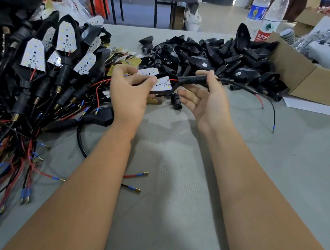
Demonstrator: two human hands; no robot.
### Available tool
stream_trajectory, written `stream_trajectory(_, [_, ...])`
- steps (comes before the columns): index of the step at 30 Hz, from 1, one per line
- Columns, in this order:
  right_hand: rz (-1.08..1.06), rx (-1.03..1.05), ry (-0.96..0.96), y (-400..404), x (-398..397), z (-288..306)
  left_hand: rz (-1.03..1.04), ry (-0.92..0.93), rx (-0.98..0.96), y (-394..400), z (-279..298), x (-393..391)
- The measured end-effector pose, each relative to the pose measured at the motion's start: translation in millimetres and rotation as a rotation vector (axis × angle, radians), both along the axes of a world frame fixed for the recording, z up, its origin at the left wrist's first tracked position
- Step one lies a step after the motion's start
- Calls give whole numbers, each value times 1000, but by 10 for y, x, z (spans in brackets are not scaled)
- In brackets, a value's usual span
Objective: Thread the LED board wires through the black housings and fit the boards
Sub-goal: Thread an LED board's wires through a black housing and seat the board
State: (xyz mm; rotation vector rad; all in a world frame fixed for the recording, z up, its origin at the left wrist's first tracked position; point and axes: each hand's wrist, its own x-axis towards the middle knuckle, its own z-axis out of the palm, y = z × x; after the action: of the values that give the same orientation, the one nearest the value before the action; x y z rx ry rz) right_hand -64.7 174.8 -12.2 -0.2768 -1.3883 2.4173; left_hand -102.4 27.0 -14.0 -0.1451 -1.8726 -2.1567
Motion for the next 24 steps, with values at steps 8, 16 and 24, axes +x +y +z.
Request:
stream_trajectory(8, [-20,22,102,-37,30,6,8,-69,252,-48,25,-117])
stream_trajectory(16, [-40,227,187,-138,115,58,-14,-124,372,-90,93,-143])
stream_trajectory(24, [-116,1040,407,-818,181,173,48,-86,58,-691,675,-349])
